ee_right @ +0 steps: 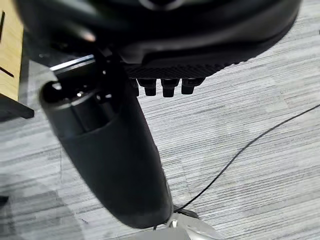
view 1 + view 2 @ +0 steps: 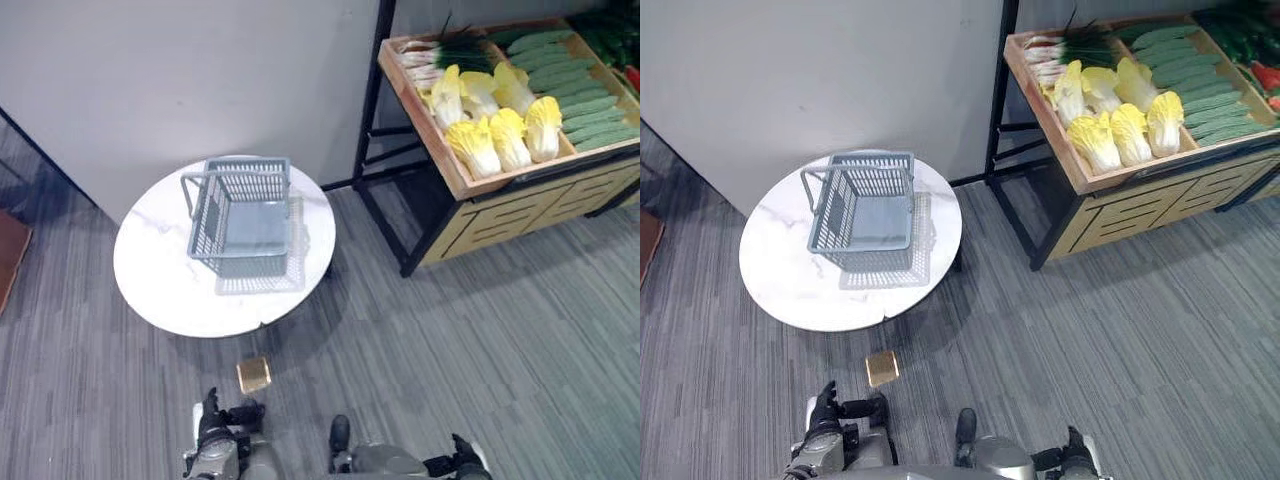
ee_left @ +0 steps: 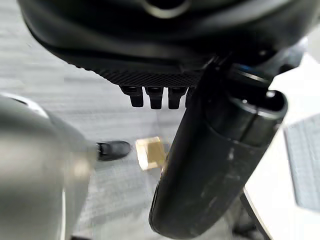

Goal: Get the vegetables into the basket

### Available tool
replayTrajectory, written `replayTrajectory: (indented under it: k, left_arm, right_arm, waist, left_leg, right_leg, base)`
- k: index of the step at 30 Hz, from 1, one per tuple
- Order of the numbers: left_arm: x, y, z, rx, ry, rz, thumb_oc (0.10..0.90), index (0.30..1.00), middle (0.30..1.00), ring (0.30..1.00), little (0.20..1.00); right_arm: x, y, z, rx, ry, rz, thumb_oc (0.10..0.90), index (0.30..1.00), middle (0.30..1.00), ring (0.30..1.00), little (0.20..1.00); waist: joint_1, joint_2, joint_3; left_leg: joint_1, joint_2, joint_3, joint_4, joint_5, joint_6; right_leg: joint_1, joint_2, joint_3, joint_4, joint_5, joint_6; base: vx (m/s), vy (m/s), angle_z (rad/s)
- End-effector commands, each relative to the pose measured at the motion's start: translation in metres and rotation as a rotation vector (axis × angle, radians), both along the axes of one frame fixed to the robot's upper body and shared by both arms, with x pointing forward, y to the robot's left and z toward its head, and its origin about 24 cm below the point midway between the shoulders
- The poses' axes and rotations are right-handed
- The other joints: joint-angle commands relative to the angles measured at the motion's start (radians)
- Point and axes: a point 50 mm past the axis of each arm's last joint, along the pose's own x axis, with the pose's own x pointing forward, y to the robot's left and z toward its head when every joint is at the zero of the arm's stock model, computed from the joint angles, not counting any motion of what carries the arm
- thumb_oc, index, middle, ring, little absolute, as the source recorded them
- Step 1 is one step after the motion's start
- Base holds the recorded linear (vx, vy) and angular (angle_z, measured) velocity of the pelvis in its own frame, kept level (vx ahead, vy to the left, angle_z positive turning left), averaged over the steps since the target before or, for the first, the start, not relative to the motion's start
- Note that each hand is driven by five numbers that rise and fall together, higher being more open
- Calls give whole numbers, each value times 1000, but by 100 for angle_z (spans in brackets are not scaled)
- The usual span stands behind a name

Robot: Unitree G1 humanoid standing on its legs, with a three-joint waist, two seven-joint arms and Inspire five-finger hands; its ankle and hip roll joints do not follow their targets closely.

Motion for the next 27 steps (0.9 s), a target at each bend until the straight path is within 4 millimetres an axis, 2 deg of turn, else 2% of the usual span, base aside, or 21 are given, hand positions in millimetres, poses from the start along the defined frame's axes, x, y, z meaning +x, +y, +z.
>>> replayTrajectory:
  k: [1,4,5,6,10,14,15,18,21,22,24,25,27]
  left_arm:
    - [11,15,7,26,-34,-104,900,1000,1000,1000,1000]
    - [9,21,8,23,-38,-71,900,1000,1000,1000,1000]
    - [10,21,8,23,-38,-71,900,1000,1000,1000,1000]
    - [9,26,9,37,-44,-58,900,1000,1000,1000,1000]
    - [12,32,13,77,-72,-38,900,1000,1000,1000,1000]
    - [4,41,11,60,-49,50,900,1000,1000,1000,1000]
    - [2,42,10,54,-35,64,900,1000,1000,1000,1000]
    - [-7,46,6,48,9,94,900,1000,1000,1000,1000]
    - [-9,47,6,65,19,102,900,1000,1000,1000,1000]
    - [-12,49,6,89,27,112,900,1000,1000,1000,1000]
    - [-12,50,6,106,30,115,900,1000,1000,1000,1000]
    - [-15,51,6,115,31,119,900,1000,1000,1000,1000]
    - [-11,46,6,94,4,126,900,1000,1000,1000,1000]
  right_arm:
    - [11,10,0,16,-26,18,900,1000,1000,1000,1000]
    - [19,16,0,29,-42,39,900,1000,1000,1000,1000]
    - [19,16,0,29,-42,39,900,1000,1000,1000,1000]
    - [19,19,0,36,-44,46,900,1000,1000,1000,1000]
    - [19,23,-1,42,-46,54,900,1000,1000,1000,1000]
    - [22,26,0,44,-62,48,900,1000,1000,1000,1000]
    - [22,27,0,44,-60,53,900,1000,1000,1000,1000]
    - [24,28,0,51,-53,79,900,1000,1000,1000,1000]
    - [27,29,0,49,-56,95,900,1000,1000,1000,1000]
    - [28,31,0,52,-57,108,900,1000,1000,1000,1000]
    - [27,32,0,54,-55,111,900,1000,1000,1000,1000]
    - [25,34,-1,60,-47,121,900,1000,1000,1000,1000]
    - [18,26,-2,43,-29,99,900,1000,1000,1000,1000]
  waist:
    - [14,-53,12]
    - [22,-65,14]
    - [23,-65,14]
    - [27,-70,11]
    - [34,-72,6]
    - [47,-57,8]
    - [48,-58,5]
    - [48,-67,-4]
    - [47,-72,3]
    - [45,-77,7]
    - [48,-80,7]
    - [56,-86,2]
    - [59,-77,-6]
  left_leg:
    - [-16,-69,63,65,-110,96]
    - [4,-95,86,56,-129,120]
    - [5,-95,87,55,-129,120]
    - [19,-114,90,50,-144,134]
    - [36,-137,82,44,-160,153]
    - [82,-142,84,8,-167,174]
    - [96,-143,87,-4,-169,171]
    - [131,-128,81,-16,-177,146]
    - [145,-122,62,-8,-184,136]
    - [148,-119,39,9,-190,130]
    - [154,-113,32,12,-192,124]
    - [156,-98,24,16,-191,108]
    - [128,-67,-12,19,-161,76]
  right_leg:
    - [-40,-239,124,151,36,148]
    - [-62,-256,147,177,87,166]
    - [-62,-257,148,177,87,166]
    - [-66,-265,156,189,115,172]
    - [-69,-269,163,233,136,177]
    - [-105,-265,97,385,146,171]
    - [-116,-272,77,371,146,172]
    - [-127,-303,34,193,155,183]
    - [-137,-302,63,149,174,192]
    - [-150,-284,115,162,168,194]
    - [-144,-272,121,156,148,190]
    - [-121,-260,97,124,123,179]
    - [-74,-221,47,65,99,159]
  base:
    - [90,273,-34]
    - [78,215,-48]
    - [94,194,-29]
    - [70,127,-8]
    - [92,155,10]
    - [70,142,7]
    - [131,-18,2]
    - [138,-138,4]
    - [97,-139,10]
    - [90,-176,46]
    - [84,-212,68]
    - [54,-346,54]
    - [24,-433,28]
